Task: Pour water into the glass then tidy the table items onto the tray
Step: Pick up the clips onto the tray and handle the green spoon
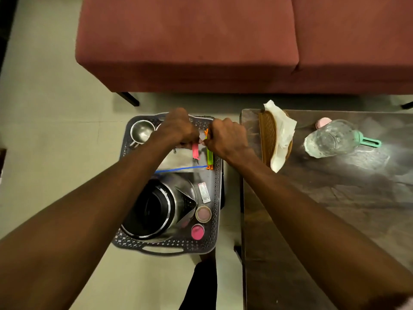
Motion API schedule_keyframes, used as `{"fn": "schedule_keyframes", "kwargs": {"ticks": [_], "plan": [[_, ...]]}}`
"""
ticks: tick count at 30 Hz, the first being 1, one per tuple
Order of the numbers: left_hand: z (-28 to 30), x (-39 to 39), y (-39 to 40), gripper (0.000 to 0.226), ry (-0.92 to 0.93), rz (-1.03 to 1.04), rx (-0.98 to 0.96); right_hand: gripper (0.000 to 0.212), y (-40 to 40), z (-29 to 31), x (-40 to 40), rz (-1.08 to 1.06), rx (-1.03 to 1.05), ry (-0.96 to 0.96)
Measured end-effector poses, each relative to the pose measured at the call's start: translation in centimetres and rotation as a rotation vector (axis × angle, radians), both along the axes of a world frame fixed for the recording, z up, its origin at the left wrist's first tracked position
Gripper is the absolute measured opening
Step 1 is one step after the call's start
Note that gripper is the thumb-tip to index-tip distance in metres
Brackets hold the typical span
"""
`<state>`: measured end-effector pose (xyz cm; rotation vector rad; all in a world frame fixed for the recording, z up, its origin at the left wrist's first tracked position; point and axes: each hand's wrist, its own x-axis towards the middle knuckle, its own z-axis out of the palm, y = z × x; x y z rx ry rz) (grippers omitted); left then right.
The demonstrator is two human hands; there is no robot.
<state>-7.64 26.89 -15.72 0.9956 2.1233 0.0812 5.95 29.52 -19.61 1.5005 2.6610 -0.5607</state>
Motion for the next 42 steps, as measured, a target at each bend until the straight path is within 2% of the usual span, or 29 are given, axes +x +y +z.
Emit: {"fn": "schedule_keyframes", "kwargs": {"ticks": [4, 8, 13, 16, 21, 24, 29, 34, 38, 40, 42], "plan": [[-0.7, 0.0, 0.0, 0.021, -0.025, -0.007, -0.041, 0.022, -0.2, -0.7, -0.4, 0.084, 0.074, -0.068], [-1.2, 0.9, 0.1, 0.012, 0.005, -0.051, -0.069, 0.020, 0.0, -1.1, -0.2, 0.151, 0.112, -0.095], [-2.3, 2.2, 0.3, 0.012, -0.016, -0.058, -0.118, 0.022, 0.1, -0.3, 1.2, 0.135, 0.138, 0.033], [-2.8, 2.9, 0.6, 0.015, 0.013, -0.074, -0.138, 0.021, -0.1, 0.9, 3.2, -0.022, 0.162, 0.153], [-3.7, 3.7, 1.1, 0.031, 0.058, -0.082, -0.121, 0.023, -0.7, 2.5, 8.3, -0.319, 0.032, 0.302], [-3.7, 4.3, 1.3, 0.022, 0.038, -0.082, -0.122, 0.025, -1.8, 3.1, 11.2, -0.411, 0.029, 0.328], [-2.5, 5.7, 1.6, 0.032, 0.099, -0.142, -0.144, 0.029, -2.8, 4.3, 16.1, -0.532, 0.068, 0.382], [2.1, 8.8, 2.7, 0.024, 0.213, -0.247, 0.047, 0.025, -2.3, 5.6, 23.0, -0.751, 0.167, 0.593], [7.1, 12.5, 4.7, 0.049, 0.447, -0.219, 0.149, 0.027, -0.2, 5.2, 29.3, -0.960, 0.220, 0.658], [9.6, 14.5, 6.1, 0.054, 0.432, -0.195, 0.212, 0.029, 1.1, 4.6, 31.7, -1.038, 0.240, 0.638], [11.4, 17.2, 7.5, 0.047, 0.313, -0.203, 0.298, 0.026, 2.4, 4.1, 33.6, -1.065, 0.244, 0.604]]}}
